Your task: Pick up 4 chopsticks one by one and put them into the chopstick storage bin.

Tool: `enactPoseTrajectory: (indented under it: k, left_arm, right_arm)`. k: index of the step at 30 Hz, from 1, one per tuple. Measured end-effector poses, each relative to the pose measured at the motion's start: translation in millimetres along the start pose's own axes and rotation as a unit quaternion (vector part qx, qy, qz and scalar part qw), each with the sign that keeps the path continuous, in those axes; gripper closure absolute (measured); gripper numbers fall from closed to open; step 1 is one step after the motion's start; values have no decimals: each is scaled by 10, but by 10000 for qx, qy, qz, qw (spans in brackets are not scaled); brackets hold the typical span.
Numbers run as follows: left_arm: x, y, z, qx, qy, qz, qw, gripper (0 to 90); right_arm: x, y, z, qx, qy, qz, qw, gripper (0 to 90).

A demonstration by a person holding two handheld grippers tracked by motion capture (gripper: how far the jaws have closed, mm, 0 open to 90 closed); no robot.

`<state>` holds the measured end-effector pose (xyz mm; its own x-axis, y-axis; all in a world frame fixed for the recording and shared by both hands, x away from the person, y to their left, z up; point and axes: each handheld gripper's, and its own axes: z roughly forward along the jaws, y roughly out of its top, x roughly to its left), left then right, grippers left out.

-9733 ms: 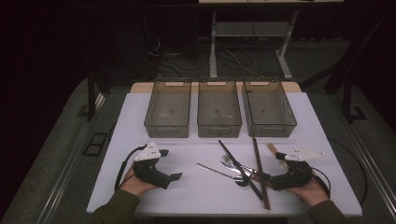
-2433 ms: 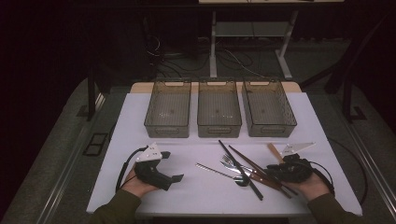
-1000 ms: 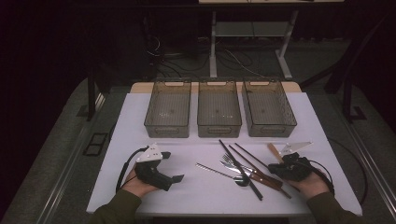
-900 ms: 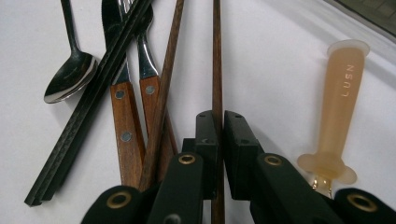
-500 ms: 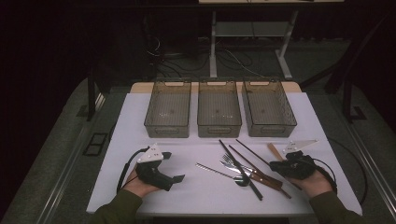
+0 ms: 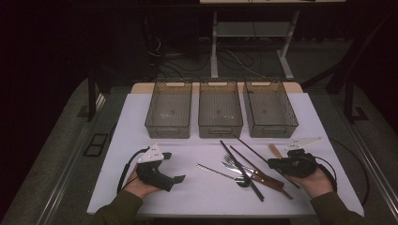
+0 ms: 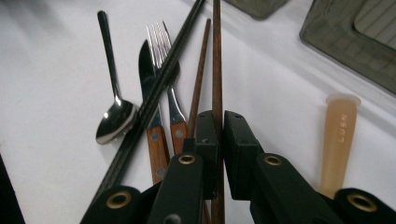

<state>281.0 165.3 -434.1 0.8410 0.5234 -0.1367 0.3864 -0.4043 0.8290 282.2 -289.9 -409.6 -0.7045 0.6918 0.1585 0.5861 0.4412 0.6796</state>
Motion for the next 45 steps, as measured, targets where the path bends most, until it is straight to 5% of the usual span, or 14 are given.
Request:
enactPoseTrajectory:
  k: [13,45]
  left_arm:
    - [-18,3,7,-21,39,-104,9999,0]
    - [-45,13,16,-30,-87,37,10000,0]
  right_arm:
    - [56,226,14,-292,61,51,9995,844]
    - [234,908,286,-683,239,-13,9974,844]
